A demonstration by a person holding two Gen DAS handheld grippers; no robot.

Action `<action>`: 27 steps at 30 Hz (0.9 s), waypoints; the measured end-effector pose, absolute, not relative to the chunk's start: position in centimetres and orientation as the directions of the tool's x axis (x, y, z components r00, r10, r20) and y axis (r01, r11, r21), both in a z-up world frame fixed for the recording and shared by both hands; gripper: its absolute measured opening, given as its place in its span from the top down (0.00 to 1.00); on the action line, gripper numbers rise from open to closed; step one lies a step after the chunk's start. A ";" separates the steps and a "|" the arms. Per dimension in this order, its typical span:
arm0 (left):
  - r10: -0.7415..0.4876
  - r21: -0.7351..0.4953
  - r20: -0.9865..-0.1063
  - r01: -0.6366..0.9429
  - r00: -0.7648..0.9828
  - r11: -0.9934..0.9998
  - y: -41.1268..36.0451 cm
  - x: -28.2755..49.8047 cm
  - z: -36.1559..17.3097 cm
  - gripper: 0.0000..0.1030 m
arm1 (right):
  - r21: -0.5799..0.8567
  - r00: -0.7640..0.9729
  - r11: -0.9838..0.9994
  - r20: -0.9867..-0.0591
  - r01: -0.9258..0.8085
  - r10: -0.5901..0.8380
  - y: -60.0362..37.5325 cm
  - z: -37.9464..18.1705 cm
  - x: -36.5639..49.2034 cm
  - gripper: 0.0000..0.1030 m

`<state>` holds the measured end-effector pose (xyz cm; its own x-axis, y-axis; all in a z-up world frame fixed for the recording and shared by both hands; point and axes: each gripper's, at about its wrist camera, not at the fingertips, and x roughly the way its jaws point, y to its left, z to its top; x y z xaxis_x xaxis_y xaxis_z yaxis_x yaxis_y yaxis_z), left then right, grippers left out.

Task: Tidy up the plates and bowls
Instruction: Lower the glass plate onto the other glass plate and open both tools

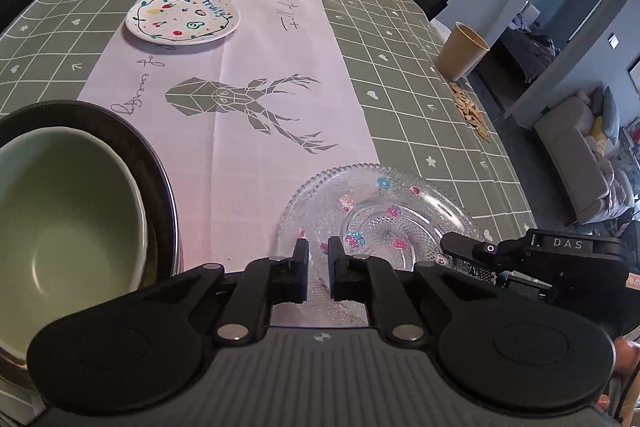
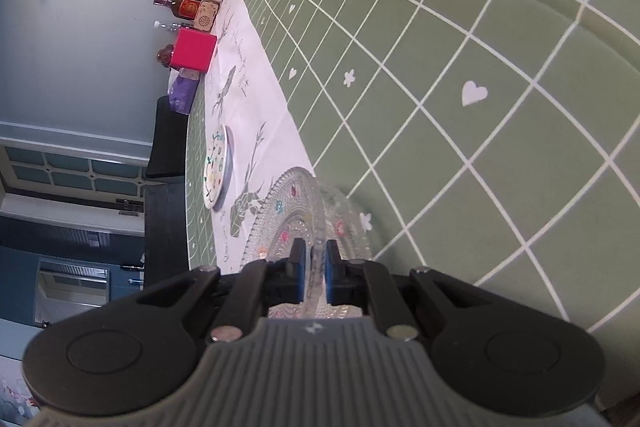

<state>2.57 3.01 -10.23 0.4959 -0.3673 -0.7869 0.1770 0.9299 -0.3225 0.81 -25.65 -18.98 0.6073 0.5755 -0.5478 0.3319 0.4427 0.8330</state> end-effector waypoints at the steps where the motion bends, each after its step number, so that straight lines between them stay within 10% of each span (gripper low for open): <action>1: -0.352 -0.306 -0.791 0.174 0.500 0.936 2.8 2.5 -10.3 0.92 | 0.835 0.606 0.438 -0.545 0.332 0.579 -25.8 -19.1 0.8 0.93; 27: -0.309 -0.203 -0.765 0.244 0.565 0.948 3.1 -0.2 -9.1 0.94 | 0.727 0.625 0.625 -0.634 0.282 0.455 -22.9 -17.7 1.3 0.86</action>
